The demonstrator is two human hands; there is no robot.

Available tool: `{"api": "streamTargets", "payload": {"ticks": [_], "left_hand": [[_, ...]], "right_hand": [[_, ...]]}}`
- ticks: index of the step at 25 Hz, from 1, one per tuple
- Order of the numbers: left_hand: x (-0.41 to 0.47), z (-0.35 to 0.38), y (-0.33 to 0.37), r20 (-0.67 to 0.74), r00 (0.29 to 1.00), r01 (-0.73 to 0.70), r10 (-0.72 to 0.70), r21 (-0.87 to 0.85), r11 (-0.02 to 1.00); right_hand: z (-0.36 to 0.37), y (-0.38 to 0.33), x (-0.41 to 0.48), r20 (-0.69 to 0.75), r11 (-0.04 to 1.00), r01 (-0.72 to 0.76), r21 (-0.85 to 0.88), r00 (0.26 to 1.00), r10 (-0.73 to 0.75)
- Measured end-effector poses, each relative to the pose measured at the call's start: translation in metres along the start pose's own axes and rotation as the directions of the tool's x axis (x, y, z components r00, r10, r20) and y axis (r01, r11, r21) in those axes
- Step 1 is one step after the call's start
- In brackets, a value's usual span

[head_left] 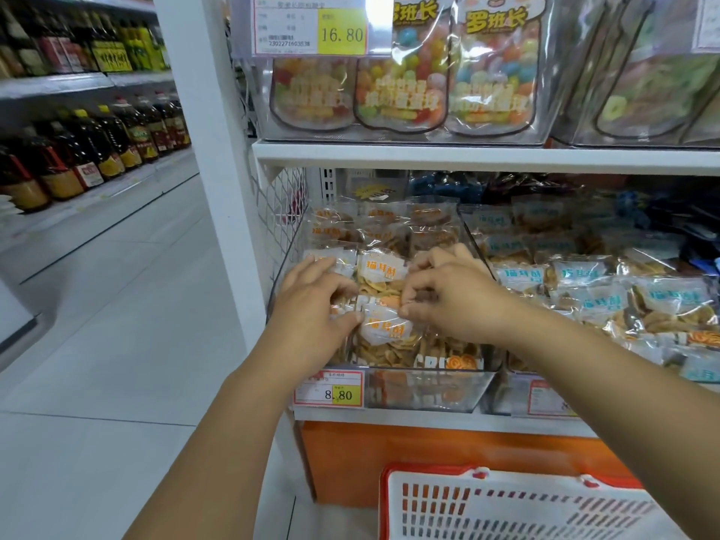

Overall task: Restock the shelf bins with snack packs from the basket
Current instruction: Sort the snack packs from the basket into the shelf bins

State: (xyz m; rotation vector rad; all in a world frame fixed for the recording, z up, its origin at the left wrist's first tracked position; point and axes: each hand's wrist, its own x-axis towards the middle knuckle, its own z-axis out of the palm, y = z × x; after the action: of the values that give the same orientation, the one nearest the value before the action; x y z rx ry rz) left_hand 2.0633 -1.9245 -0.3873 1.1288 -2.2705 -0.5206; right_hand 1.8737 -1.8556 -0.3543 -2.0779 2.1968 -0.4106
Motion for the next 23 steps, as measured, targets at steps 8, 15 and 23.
{"api": "streamTargets", "payload": {"ticks": [8,15,23], "left_hand": [[-0.002,-0.006,0.001,0.043,0.999,-0.006,0.005,0.008,1.000],[-0.005,0.014,0.011,0.086,0.994,-0.084,0.068,0.201,0.976],[-0.011,0.013,0.034,-0.047,0.994,-0.086,0.096,0.188,0.978]], "right_hand": [[-0.027,0.005,-0.004,-0.060,0.992,-0.014,-0.127,0.998,0.006],[-0.035,0.024,-0.018,0.156,0.922,0.031,-0.385,0.987,0.032],[-0.042,0.040,-0.054,-0.282,0.991,-0.076,-0.108,0.958,0.042]]}}
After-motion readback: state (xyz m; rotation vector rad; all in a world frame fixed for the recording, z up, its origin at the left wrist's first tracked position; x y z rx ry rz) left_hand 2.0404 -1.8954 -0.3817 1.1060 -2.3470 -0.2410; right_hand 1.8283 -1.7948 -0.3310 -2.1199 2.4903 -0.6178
